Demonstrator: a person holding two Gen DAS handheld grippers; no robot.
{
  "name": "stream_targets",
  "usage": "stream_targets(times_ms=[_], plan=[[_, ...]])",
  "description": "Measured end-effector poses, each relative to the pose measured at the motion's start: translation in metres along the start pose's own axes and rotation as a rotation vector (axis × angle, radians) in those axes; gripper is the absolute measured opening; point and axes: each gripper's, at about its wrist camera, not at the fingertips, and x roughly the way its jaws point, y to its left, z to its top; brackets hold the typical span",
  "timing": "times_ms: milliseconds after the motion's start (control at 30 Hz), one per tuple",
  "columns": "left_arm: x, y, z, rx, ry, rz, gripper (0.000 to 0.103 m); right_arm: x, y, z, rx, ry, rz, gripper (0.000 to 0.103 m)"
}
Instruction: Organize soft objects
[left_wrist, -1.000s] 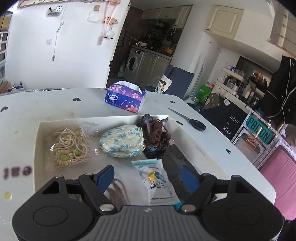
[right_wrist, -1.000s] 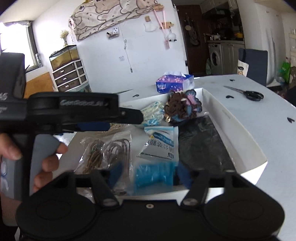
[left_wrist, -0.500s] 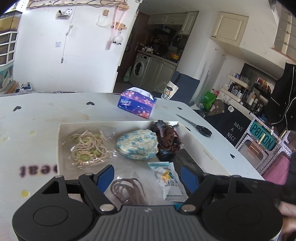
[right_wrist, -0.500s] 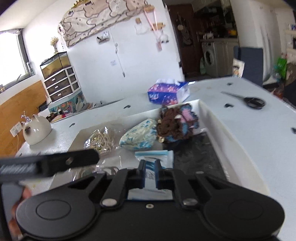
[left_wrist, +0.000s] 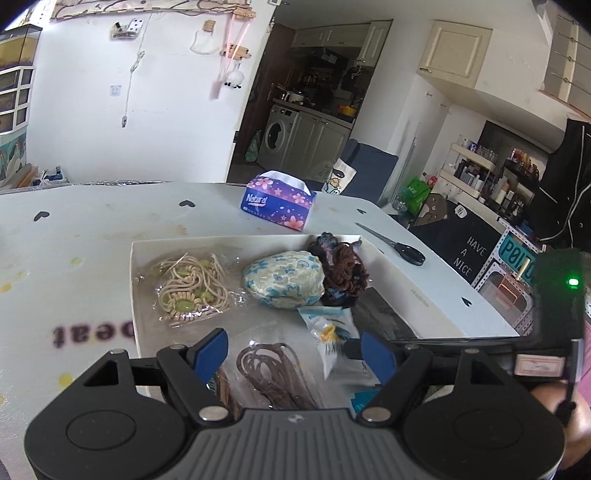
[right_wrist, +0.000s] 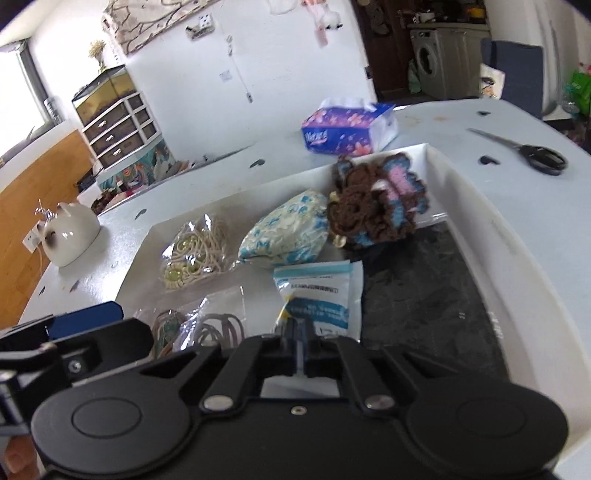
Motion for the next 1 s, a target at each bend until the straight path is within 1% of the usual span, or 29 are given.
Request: stream_targets(times_ms=[100, 233, 333, 433, 500, 533, 600, 733, 800, 833, 900, 933, 1000], plan=[[-0.004, -0.004, 0.000, 0.020, -0.006, -0.005, 0.080, -0.021, 0.004, -0.006, -0.038, -0.044, 0.006, 0.004], [-0.013, -0.006, -0.001, 0.037, -0.017, 0.000, 0.080, -0.039, 0.009, -0.016, -0.089, -0.034, 0.004, 0.006], [-0.020, -0.008, -0.003, 0.049, -0.022, 0.011, 0.080, -0.053, 0.008, -0.025, -0.098, -0.035, 0.004, 0.008], [-0.028, -0.010, -0.006, 0.063, -0.022, 0.025, 0.080, -0.067, 0.007, -0.035, -0.096, -0.058, 0.001, 0.013], [-0.035, -0.010, -0.008, 0.076, -0.024, 0.034, 0.080, -0.078, 0.007, -0.041, -0.100, -0.080, -0.005, 0.019], [-0.039, -0.011, -0.009, 0.083, -0.026, 0.040, 0.082, -0.084, 0.007, -0.044, -0.102, -0.093, -0.006, 0.020], [-0.048, -0.013, -0.012, 0.097, -0.039, 0.056, 0.084, -0.096, 0.008, -0.049, -0.112, -0.123, -0.015, 0.028], [-0.068, -0.016, -0.021, 0.122, -0.057, 0.084, 0.086, -0.119, 0.009, -0.057, -0.130, -0.189, -0.047, 0.041], [-0.078, -0.018, -0.025, 0.127, -0.062, 0.095, 0.090, -0.129, 0.010, -0.061, -0.136, -0.215, -0.053, 0.054], [-0.083, -0.019, -0.027, 0.129, -0.067, 0.104, 0.092, -0.134, 0.011, -0.063, -0.141, -0.230, -0.059, 0.057], [-0.093, -0.022, -0.032, 0.136, -0.081, 0.117, 0.095, -0.143, 0.013, -0.068, -0.156, -0.263, -0.071, 0.067], [-0.099, -0.023, -0.034, 0.136, -0.091, 0.124, 0.097, -0.147, 0.014, -0.071, -0.162, -0.279, -0.077, 0.069], [-0.108, -0.025, -0.040, 0.135, -0.109, 0.139, 0.100, -0.155, 0.015, -0.076, -0.172, -0.309, -0.088, 0.080]])
